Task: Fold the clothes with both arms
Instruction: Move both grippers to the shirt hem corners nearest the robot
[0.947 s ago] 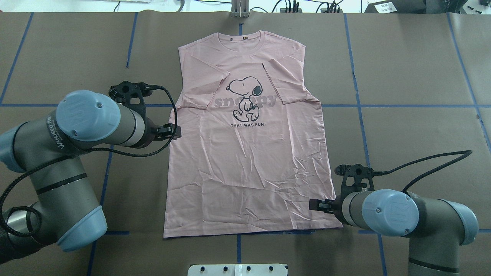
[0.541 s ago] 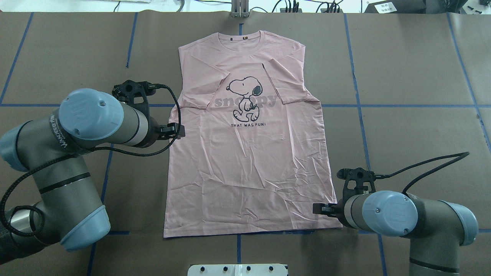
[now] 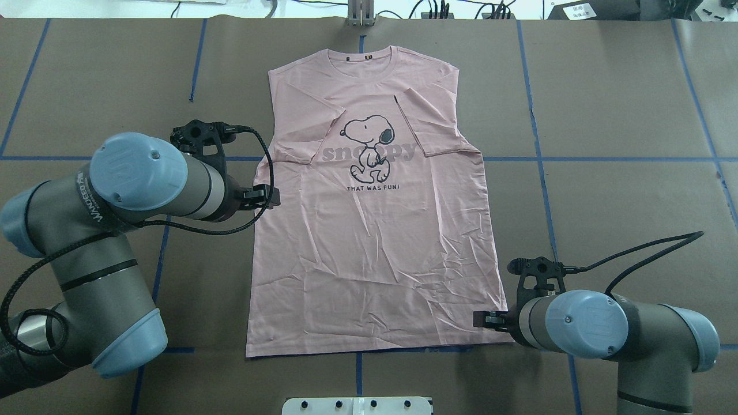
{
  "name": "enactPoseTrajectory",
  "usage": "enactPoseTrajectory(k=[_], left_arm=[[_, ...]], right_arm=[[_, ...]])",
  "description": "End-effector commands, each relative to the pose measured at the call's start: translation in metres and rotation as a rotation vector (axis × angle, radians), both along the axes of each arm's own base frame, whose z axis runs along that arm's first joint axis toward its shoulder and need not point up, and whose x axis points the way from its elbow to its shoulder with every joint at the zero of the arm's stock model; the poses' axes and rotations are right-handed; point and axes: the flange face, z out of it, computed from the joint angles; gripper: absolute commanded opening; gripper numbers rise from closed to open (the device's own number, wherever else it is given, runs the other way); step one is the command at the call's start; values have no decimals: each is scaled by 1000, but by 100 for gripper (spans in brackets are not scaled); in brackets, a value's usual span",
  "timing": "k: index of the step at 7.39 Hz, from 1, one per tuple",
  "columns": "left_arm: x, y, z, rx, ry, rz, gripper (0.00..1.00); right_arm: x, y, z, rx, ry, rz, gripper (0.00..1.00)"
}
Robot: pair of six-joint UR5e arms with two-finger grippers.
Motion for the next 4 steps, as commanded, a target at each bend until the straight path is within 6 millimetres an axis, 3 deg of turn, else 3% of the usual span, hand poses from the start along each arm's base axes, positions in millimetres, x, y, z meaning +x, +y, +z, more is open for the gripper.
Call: enactPoseTrajectory(k=[1,2,3,4], left_arm=[[2,-1,-5,4,6,1,100],[3,0,-7,5,7,2,100],[2,0,-8,5,9,2,100],[3,0,-10,7,11,2,100]], right_arm=[[-1,2,0,-1,0,-5,33],[0,2,1,-7,0,-9,13],[1,3,1,-8,0,-11,3],[4,3,2,-8,1,-10,0]])
